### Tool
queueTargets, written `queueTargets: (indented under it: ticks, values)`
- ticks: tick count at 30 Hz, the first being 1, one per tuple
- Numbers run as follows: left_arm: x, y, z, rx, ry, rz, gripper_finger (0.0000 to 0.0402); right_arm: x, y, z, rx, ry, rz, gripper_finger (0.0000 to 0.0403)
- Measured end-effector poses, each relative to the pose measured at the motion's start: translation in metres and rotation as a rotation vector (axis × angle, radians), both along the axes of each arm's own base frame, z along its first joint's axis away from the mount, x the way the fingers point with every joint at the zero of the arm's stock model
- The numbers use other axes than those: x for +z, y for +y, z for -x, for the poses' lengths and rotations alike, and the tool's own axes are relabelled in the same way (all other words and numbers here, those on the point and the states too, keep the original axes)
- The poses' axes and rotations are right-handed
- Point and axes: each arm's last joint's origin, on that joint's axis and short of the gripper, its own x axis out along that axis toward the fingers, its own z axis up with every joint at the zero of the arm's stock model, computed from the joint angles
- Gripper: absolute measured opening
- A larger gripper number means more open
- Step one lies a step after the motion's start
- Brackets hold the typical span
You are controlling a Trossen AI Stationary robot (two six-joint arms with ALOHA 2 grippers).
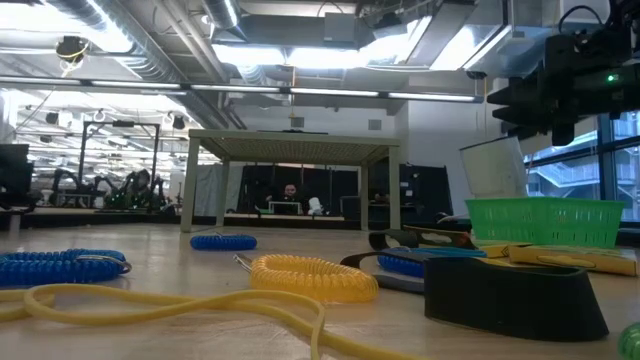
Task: Pick & Place Office Desk Supplies
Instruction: Put the blue rubber band into the red bin
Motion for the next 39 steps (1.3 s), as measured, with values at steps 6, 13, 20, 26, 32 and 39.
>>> queueTargets:
  ticks: [6,13,20,26,32,39]
  values:
    - [-0.015,-0.010,0.014,-0.048,0.025,0.175,0.0003,0.000,0.000,0.000,0.000,0.000,0.000,0.0194]
    - [-0.027,0.004,0.037,-0.078,0.191,0.419,0.0003,0.000,0.000,0.000,0.000,0.000,0.000,0.0194]
    - [-0.029,0.036,0.066,0.017,0.537,0.791,0.0003,0.000,0.000,0.000,0.001,-0.001,0.000,0.0194]
    - [-0.031,0.055,0.093,0.203,0.874,0.971,0.0003,0.000,0.000,0.000,0.000,0.000,0.000,0.0194]
    - [-0.035,0.058,0.112,0.346,1.178,1.065,0.0003,0.000,0.000,0.000,0.000,-0.001,0.000,0.0194]
    - [-0.040,0.056,0.119,0.410,1.226,1.000,0.0018,0.000,0.000,0.000,0.000,0.000,0.000,0.0194]
